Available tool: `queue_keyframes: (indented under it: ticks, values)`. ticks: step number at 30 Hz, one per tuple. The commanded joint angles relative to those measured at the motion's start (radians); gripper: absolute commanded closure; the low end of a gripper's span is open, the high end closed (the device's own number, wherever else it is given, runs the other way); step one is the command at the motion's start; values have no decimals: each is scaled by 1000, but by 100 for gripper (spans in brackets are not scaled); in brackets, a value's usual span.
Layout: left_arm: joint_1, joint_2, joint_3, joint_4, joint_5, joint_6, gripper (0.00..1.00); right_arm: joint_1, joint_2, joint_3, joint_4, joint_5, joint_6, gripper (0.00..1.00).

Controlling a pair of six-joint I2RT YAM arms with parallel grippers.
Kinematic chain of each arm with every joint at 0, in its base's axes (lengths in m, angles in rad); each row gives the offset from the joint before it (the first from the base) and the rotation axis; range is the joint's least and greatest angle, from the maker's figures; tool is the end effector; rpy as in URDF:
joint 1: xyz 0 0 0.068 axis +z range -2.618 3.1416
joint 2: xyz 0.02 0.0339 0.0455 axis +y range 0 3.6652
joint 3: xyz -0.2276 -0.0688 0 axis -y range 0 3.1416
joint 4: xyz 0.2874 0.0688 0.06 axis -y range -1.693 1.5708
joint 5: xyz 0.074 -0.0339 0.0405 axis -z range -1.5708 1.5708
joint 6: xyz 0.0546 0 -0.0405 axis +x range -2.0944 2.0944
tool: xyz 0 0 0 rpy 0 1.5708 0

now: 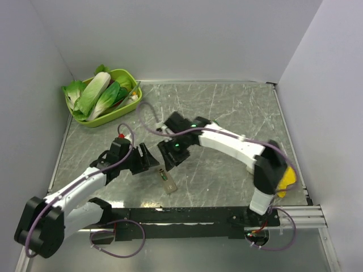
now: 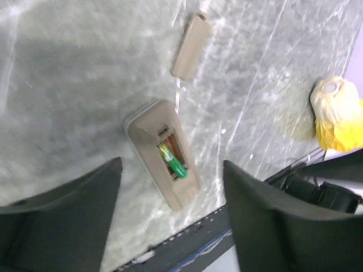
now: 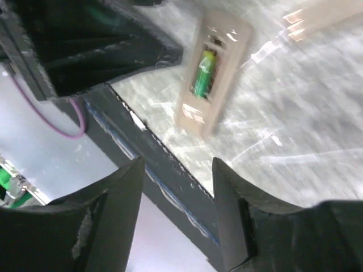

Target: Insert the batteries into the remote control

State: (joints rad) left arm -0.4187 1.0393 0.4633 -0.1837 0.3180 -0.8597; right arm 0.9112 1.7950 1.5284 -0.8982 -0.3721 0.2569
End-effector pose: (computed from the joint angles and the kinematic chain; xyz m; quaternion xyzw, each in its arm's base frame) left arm 0.2394 -0.1252 0.1168 -0.1375 0.8990 -0.3492 0.2258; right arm 0.2374 0.3385 0.2029 -0.3446 0.8995 0.2604 0.0654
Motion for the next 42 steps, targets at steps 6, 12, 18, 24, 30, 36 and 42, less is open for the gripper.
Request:
queue_keyframes:
  ticks: [6,12,18,24,30,36,42]
  values:
    - [-394,-64,115,-229,-455,-316,1,-189,-414,-449,376,1,-8,25]
    - [-673,183,273,-394,-654,-521,1,-209,-563,-609,538,39,16,22]
    - [-766,385,415,-537,-749,-622,1,-227,-631,-672,550,42,-10,22]
    - [-767,455,410,-498,-749,-621,7,-238,-658,-694,556,62,-21,22]
    - [-767,527,426,-473,-731,-556,19,-261,-672,-705,562,82,-12,22]
    - [-735,522,405,-401,-692,-457,34,-279,-675,-703,562,88,-4,22]
    - [-716,508,403,-310,-623,-277,51,-291,-674,-694,556,102,-5,22]
